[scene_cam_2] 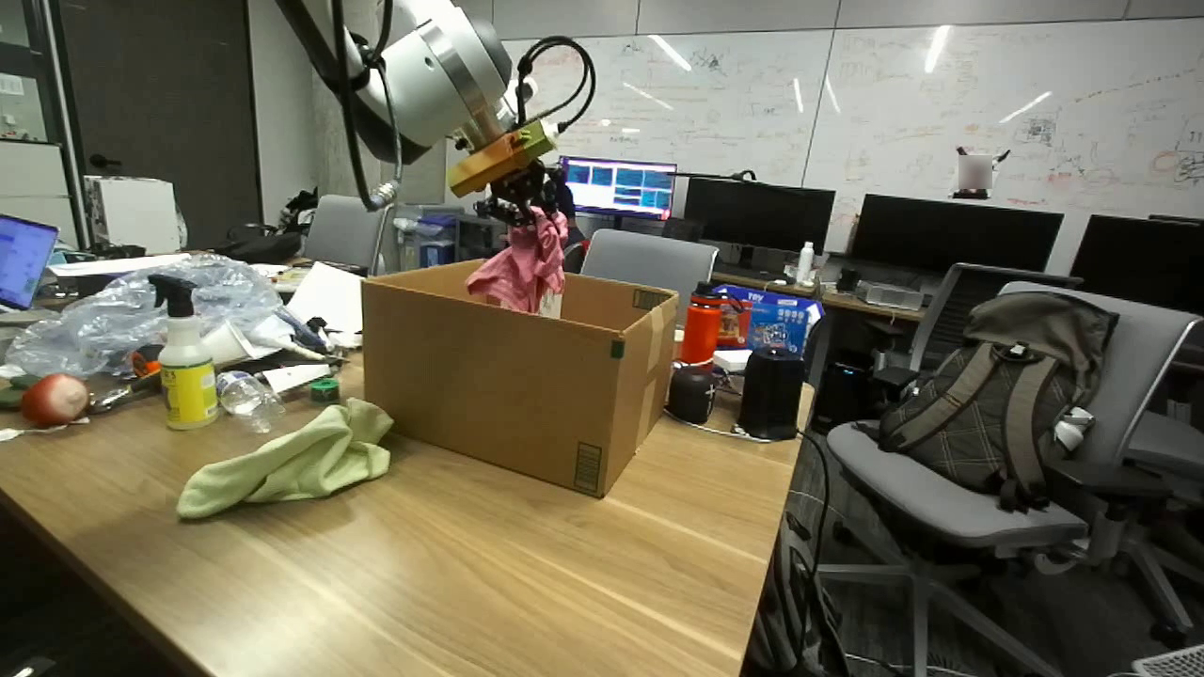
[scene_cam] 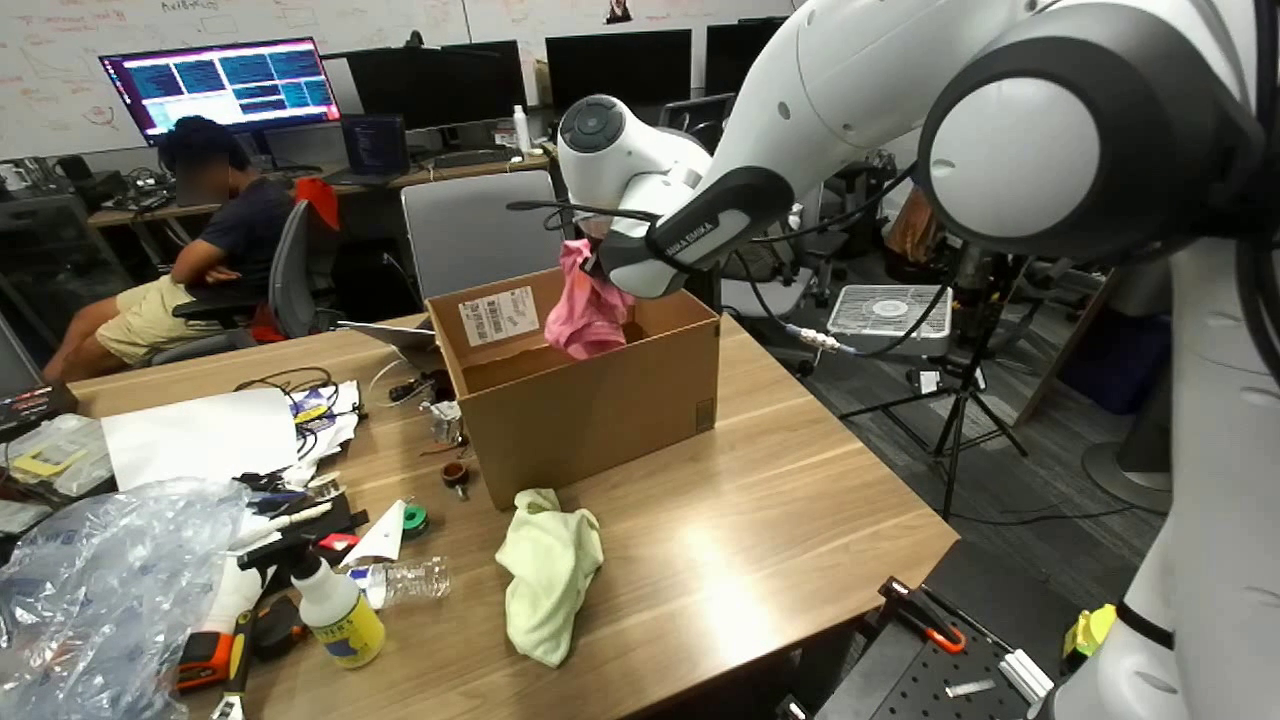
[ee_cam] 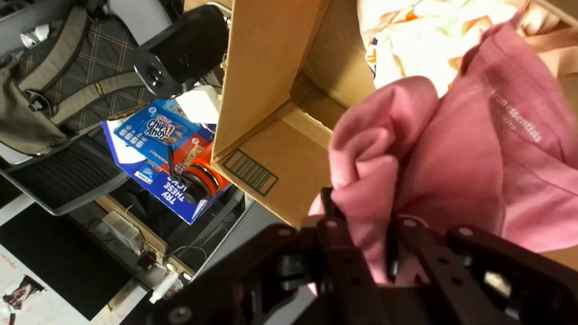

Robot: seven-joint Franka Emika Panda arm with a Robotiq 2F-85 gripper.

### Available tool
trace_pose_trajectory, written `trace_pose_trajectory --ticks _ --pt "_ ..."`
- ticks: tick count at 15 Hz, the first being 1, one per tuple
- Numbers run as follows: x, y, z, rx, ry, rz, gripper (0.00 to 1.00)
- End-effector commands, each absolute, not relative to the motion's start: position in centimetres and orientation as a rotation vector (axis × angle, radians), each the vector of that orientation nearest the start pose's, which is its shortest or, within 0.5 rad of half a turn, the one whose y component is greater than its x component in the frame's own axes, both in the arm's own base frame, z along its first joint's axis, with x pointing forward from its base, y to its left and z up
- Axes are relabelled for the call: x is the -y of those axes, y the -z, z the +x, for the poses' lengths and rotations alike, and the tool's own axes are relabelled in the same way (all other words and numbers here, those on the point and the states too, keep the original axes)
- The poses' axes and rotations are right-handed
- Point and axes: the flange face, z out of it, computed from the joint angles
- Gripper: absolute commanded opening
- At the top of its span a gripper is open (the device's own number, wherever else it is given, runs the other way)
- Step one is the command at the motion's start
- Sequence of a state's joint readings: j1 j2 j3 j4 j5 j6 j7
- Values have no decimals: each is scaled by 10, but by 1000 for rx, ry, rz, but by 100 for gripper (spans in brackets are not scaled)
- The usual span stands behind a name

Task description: Pick up the clothes from the table and put them in the box

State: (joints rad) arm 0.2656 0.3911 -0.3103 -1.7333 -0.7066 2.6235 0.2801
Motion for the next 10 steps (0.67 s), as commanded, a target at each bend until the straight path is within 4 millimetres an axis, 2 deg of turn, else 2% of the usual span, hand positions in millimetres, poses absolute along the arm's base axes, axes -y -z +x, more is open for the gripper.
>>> trace_pose_trajectory --ticks 1,7,8,10 --pt "-6 -414 698 -309 -655 2485 52" --pt "-4 -407 687 -284 -578 2517 97" --pt "-4 -407 683 -289 -568 2522 100" --pt "-7 -406 675 -298 -551 2537 100"
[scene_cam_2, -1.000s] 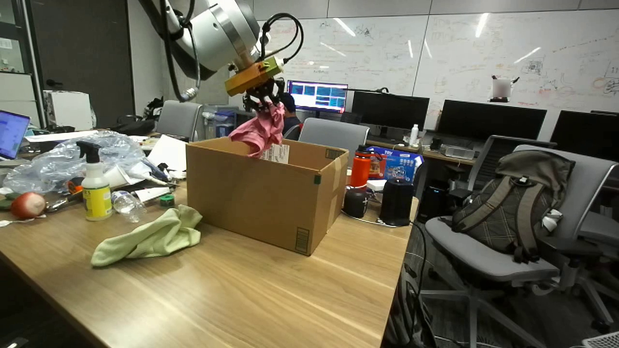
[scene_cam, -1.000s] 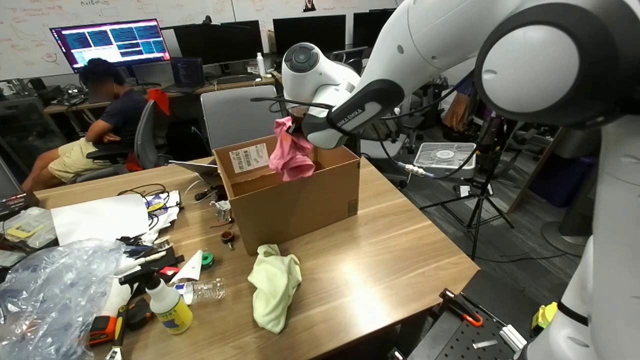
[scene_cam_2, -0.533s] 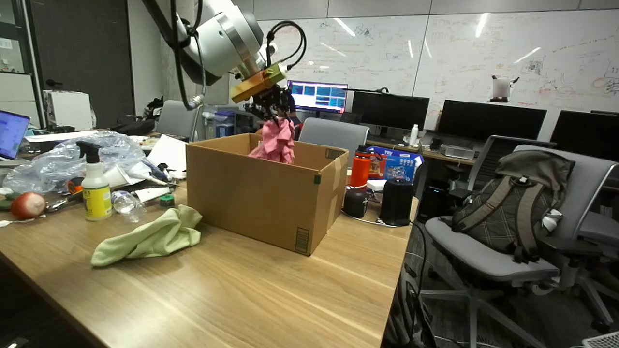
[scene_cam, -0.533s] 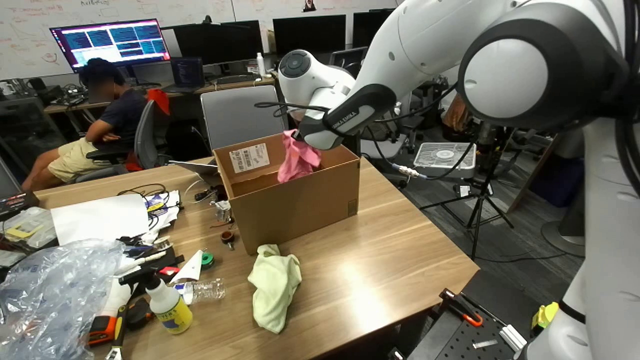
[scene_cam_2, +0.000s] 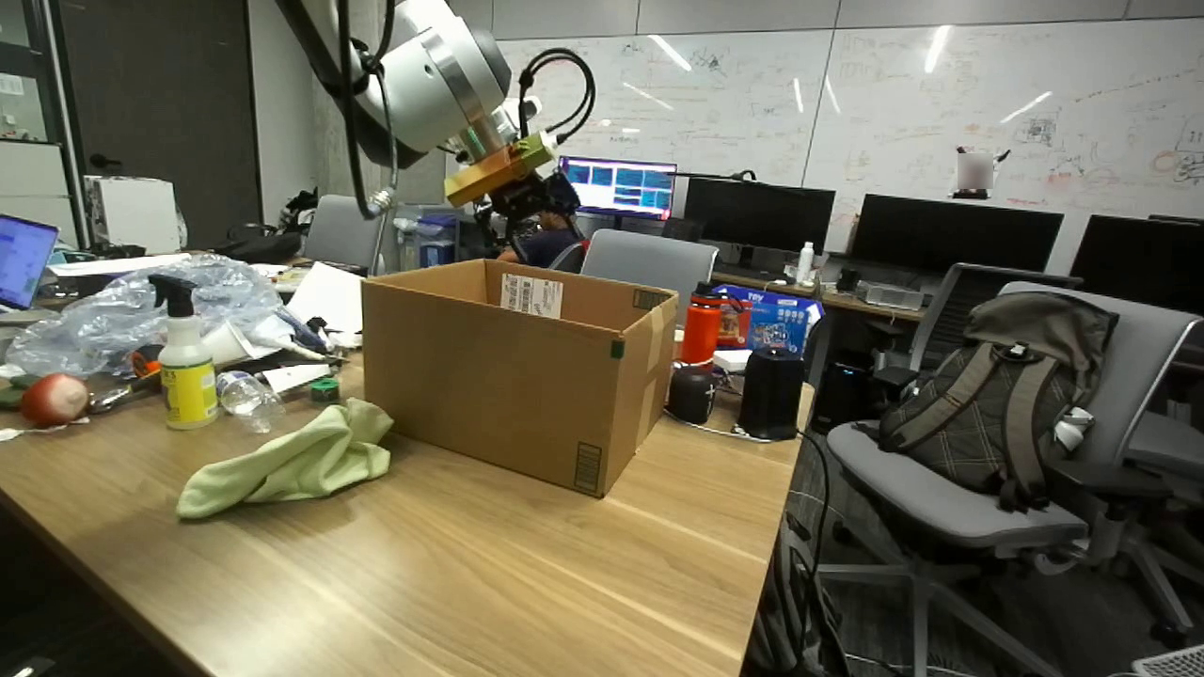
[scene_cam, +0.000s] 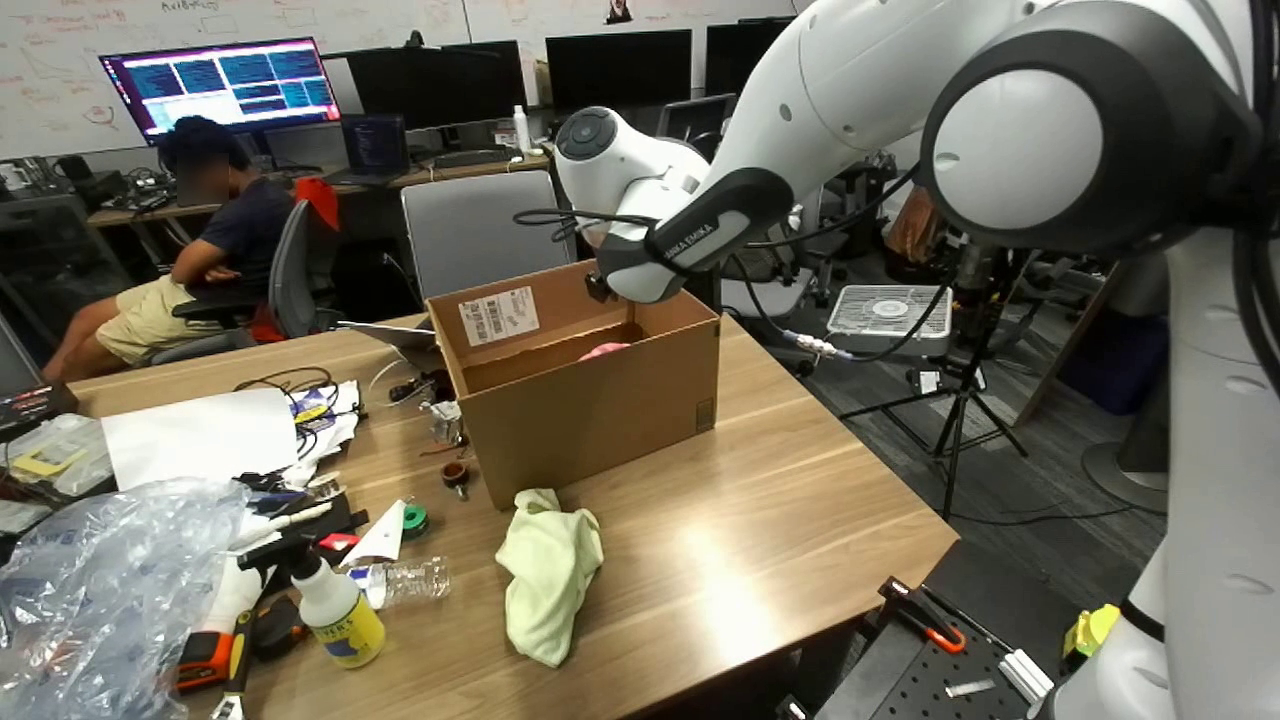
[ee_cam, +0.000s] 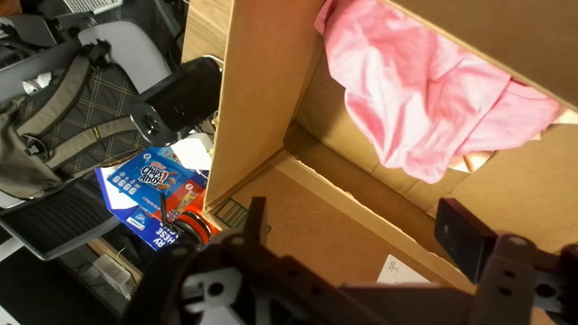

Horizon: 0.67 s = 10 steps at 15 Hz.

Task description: Pick up the clothes from the table and put them in the box

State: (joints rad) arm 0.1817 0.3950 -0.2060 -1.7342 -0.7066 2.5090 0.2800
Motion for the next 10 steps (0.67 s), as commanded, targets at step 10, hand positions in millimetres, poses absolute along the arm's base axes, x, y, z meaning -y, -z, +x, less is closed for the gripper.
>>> trace_pose_trajectory --ticks 10 --pt "-43 -417 599 -438 -507 2635 100"
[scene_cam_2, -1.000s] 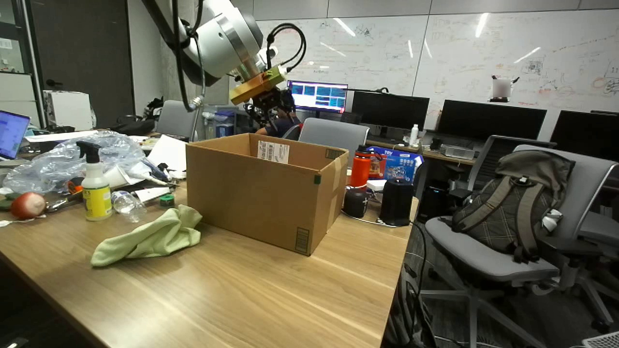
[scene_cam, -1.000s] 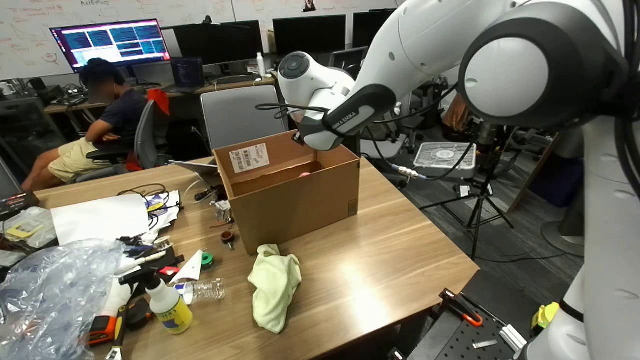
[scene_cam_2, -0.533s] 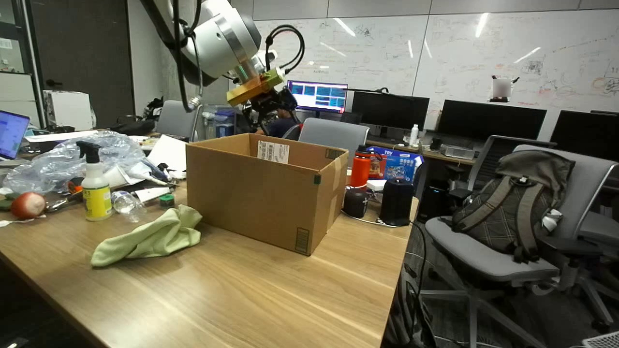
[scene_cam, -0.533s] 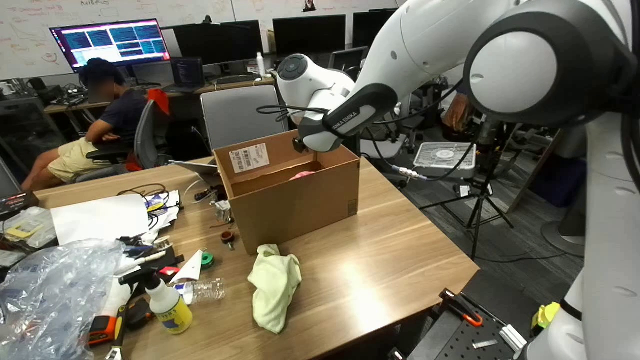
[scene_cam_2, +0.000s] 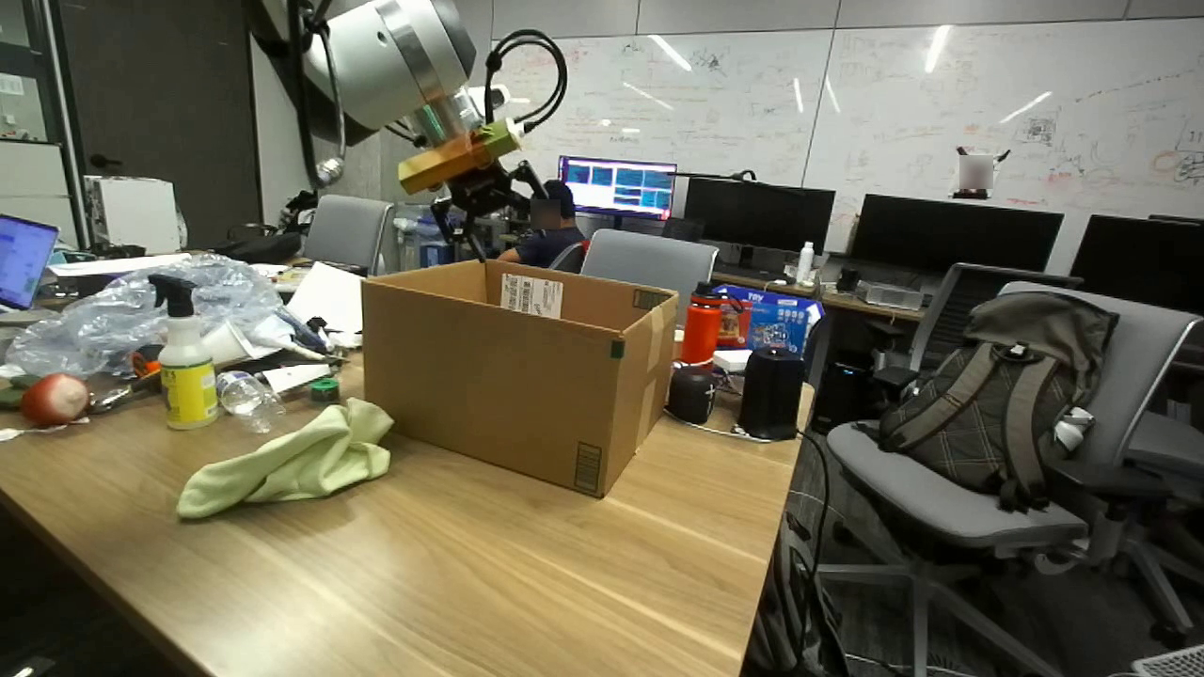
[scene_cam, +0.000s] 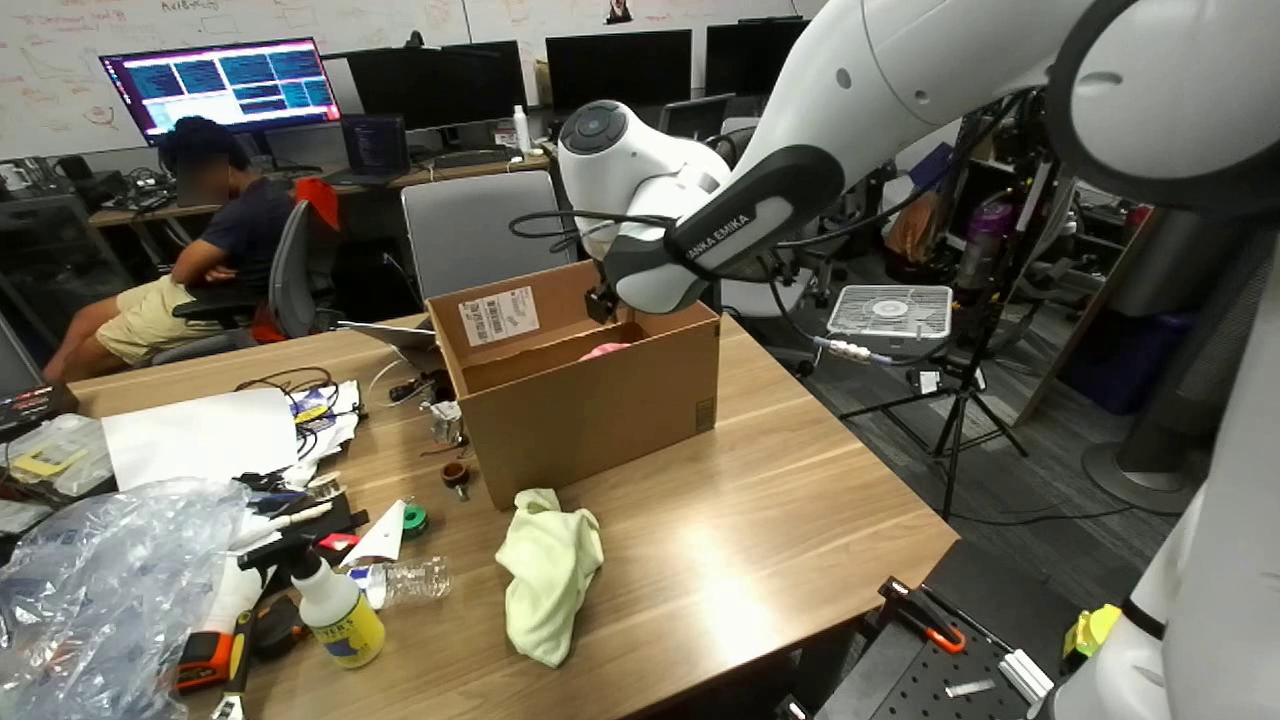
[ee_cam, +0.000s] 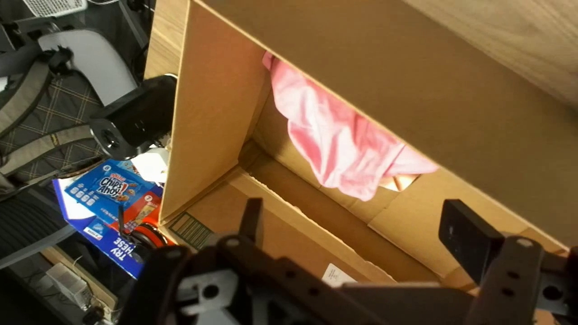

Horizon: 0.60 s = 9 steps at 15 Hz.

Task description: Pick up the clothes from the table and put them in the box

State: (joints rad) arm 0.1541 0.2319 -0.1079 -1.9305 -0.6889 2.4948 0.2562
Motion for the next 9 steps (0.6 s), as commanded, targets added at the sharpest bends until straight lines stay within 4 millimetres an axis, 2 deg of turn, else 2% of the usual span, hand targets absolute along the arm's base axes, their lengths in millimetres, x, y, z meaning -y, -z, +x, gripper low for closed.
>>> trace_pose_trajectory --ticks 1,4,9 --pt "-47 -414 588 600 639 -3440 100" --pt "-59 -402 559 708 520 -3387 100" --pt "-87 -370 516 964 288 -3233 100"
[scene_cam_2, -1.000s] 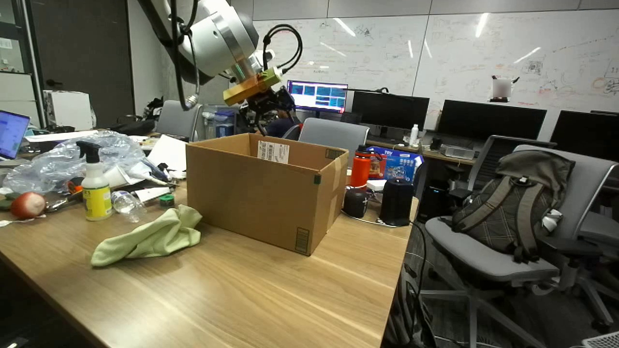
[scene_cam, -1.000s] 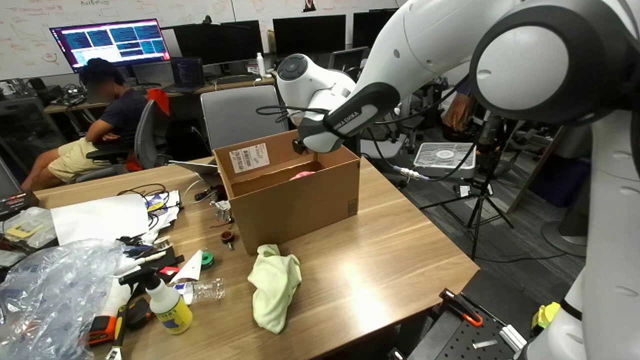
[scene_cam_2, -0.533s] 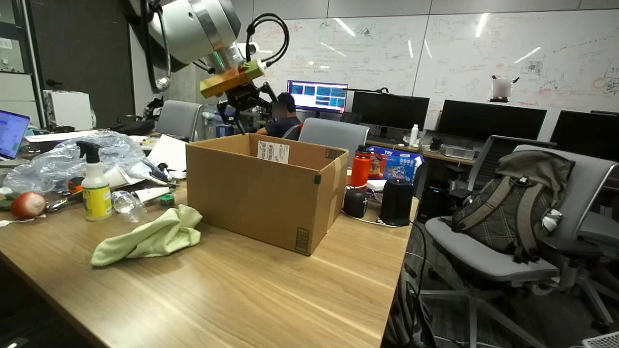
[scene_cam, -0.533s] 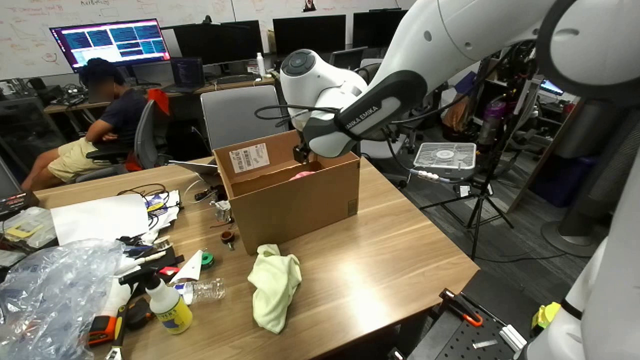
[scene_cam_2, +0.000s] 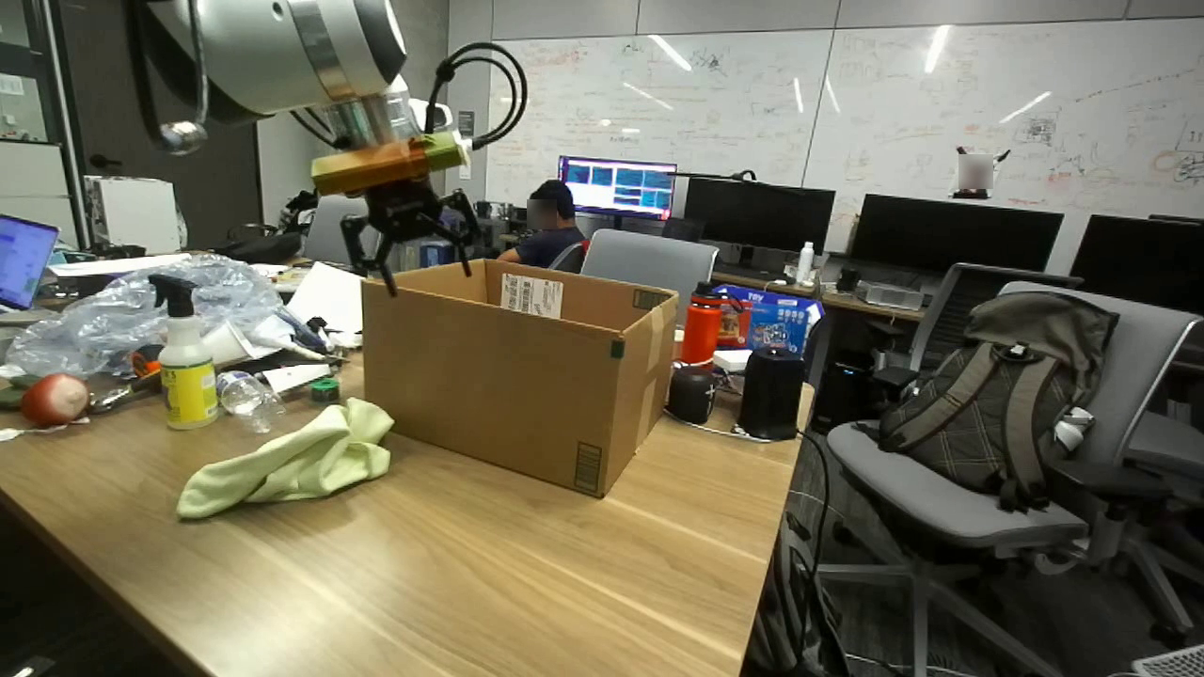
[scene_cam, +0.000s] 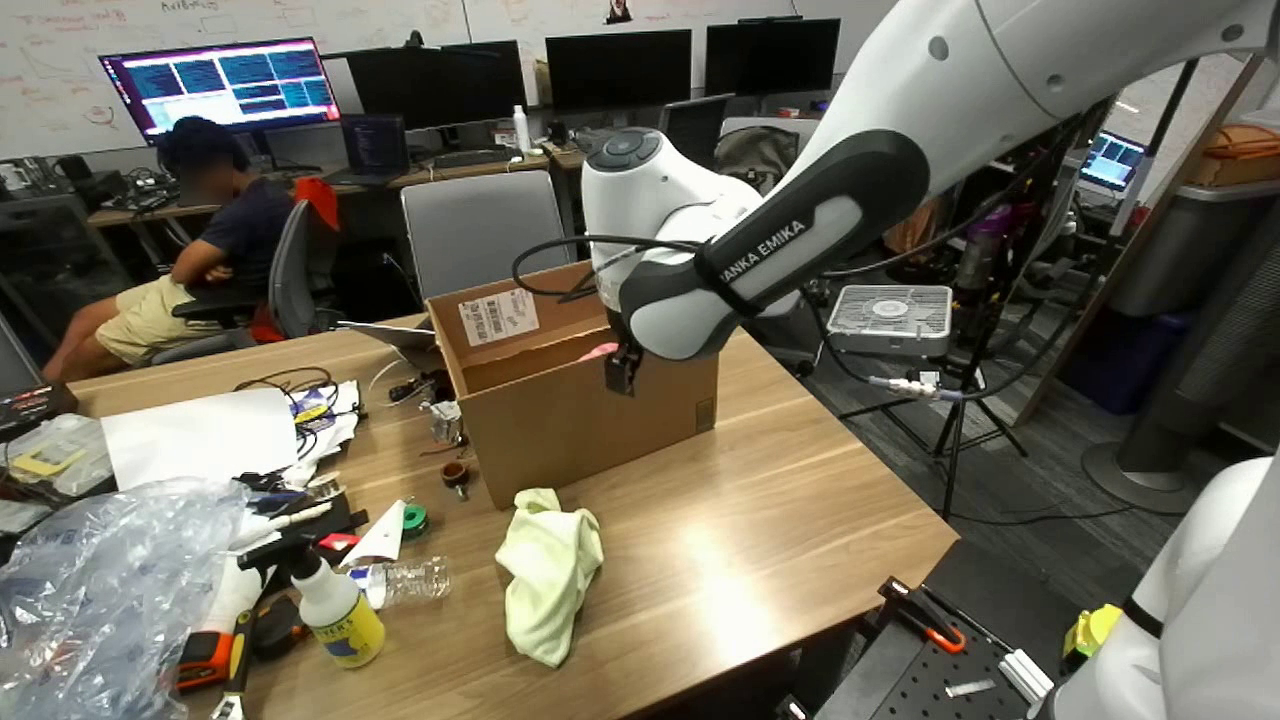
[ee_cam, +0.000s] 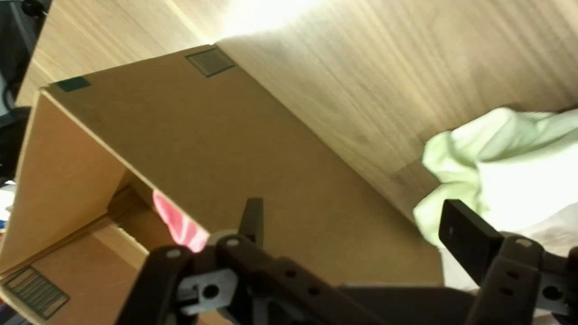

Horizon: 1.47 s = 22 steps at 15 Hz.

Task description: Pick up the clothes from the table and put them in the box

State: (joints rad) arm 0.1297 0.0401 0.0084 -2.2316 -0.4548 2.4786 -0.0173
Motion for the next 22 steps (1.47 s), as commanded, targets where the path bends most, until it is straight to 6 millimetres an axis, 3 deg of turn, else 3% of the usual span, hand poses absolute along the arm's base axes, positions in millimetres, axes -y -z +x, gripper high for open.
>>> trace_pose_trajectory --ticks 1,7,12,16,22 --pt "-93 -362 509 1023 243 -3188 100" --pt "-131 -322 472 1325 2 -2969 100" --pt "-163 -302 458 1514 31 -2815 100" --pt "-181 -287 459 1555 69 -2734 100" --pt "-180 -244 483 1507 116 -2745 100"
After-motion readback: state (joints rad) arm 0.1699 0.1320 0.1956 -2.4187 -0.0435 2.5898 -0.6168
